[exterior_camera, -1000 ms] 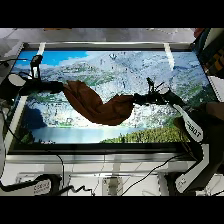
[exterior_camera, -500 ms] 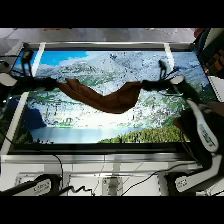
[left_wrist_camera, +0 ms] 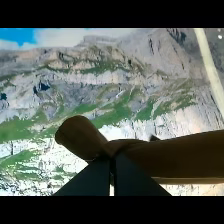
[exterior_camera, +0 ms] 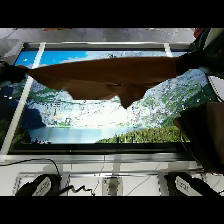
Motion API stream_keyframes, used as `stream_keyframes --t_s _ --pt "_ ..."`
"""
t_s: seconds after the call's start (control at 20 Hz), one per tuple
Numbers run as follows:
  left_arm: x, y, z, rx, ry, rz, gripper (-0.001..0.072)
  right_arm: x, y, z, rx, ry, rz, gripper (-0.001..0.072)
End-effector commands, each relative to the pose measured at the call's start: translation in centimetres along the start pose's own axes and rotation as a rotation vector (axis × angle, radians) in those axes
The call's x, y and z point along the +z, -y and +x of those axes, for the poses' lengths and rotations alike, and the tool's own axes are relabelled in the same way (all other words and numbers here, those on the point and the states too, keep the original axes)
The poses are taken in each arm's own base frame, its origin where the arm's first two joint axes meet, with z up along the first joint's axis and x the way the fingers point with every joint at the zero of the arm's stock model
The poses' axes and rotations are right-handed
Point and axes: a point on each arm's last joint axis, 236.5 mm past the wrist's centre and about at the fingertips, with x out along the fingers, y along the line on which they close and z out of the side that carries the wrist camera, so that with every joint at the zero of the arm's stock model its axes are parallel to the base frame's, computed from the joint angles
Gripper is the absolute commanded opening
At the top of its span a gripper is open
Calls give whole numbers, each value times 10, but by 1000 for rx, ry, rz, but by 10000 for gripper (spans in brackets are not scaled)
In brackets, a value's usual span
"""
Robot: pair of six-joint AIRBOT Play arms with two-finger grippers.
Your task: Fold the clothes and pants, and hang the long-sleeved shirts on hangers.
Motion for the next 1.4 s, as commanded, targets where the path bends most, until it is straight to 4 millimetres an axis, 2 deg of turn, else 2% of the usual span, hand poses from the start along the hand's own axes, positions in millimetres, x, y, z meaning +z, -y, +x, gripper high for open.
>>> stream_keyframes --t_s 0.0,0.2,0.35,0.5,0.6,0.7,0.8,0.85,0.95,1.05,1.15,1.25,1.35 --pt "26 11 -44 32 107 45 9 33 -30 -73 -14 106 -86 11" --pt "63 28 -105 80 292 103 9 55 -73 -153 -16 235 -181 11" --pt "96 44 -169 142 491 155 9 57 -110 -216 -10 322 -255 11" --pt "117 57 -229 214 668 214 10 63 -139 -276 -23 457 -298 11" --pt "120 61 -248 244 712 240 9 64 -146 -291 -8 494 -234 10" --pt "117 56 -240 253 688 243 9 59 -140 -276 6 445 -187 10" --pt "112 38 -206 247 616 214 9 45 -122 -233 35 320 -49 10" --pt "105 26 -176 233 545 192 9 29 -109 -200 51 210 30 11" --pt "75 0 -102 190 347 135 9 -13 -85 -137 78 -21 130 11" --pt "24 -18 -20 118 109 80 10 -64 -66 -71 122 -233 246 12" --pt "-36 -19 56 34 -104 37 9 -120 -57 -9 158 -421 339 12" --pt "-85 -14 119 -20 -234 54 10 -171 -53 51 166 -545 395 12" --pt "-114 -11 168 -24 -267 54 10 -202 -46 106 133 -558 427 12"
